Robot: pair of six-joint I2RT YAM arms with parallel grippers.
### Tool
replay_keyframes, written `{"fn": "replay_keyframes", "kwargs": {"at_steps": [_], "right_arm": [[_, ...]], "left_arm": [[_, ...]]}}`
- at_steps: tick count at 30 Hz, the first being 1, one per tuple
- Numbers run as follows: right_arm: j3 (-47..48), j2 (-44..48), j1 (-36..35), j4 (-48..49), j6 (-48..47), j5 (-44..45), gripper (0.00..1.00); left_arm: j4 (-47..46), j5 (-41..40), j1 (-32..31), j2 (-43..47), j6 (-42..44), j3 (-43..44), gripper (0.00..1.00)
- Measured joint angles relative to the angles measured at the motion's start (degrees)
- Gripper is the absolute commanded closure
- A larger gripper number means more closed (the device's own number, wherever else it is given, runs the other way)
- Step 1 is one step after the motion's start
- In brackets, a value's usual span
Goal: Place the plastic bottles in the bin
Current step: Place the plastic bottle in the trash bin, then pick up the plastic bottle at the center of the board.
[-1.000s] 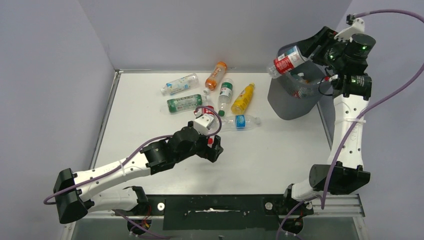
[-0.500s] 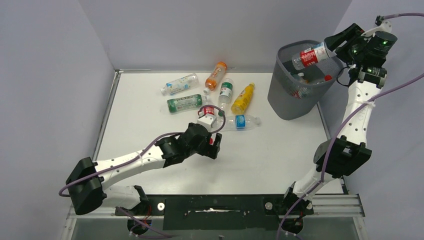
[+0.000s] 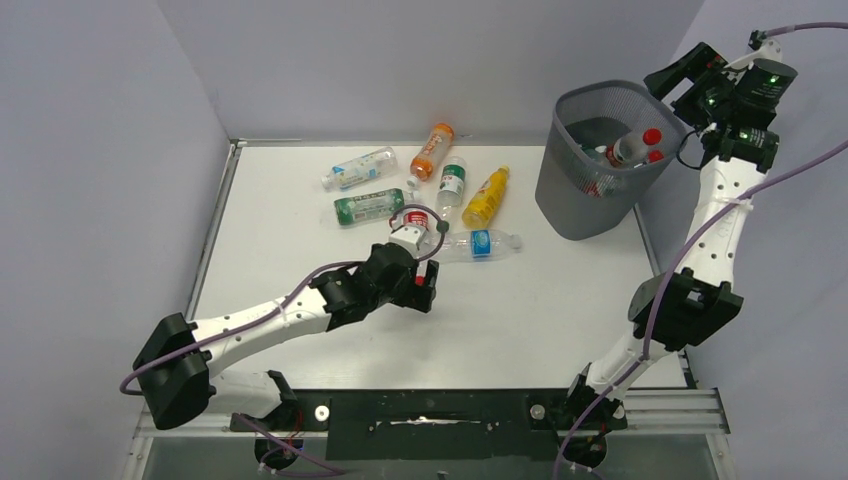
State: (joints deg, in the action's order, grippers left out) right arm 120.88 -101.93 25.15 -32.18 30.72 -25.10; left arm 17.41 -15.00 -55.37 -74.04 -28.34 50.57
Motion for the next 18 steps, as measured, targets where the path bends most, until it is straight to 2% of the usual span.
{"fn": "replay_keyframes", "kwargs": {"at_steps": [5, 11, 15, 18], "right_arm": [[-4.1, 6.2, 0.0, -2.5, -1.2, -0.2, 0.01], [-11.5, 18.1, 0.0, -4.0, -2.3, -1.5, 0.03], [-21.0, 28.1, -1.7, -3.4, -2.3, -2.3, 0.03], [-29.6, 35.5, -5.6, -3.5, -2.4, -3.1, 0.04]], "left_arm": [[0.2, 0.0, 2.1, -1.8, 0.0, 0.6, 0.11], [0.4, 0.0, 6.1, -7.1, 0.0, 3.3, 0.11], [-0.3, 0.0, 7.9, -11.2, 0.1, 4.9, 0.11], [-1.2, 0.0, 8.5, -14.3, 0.2, 5.8, 0.11]]}}
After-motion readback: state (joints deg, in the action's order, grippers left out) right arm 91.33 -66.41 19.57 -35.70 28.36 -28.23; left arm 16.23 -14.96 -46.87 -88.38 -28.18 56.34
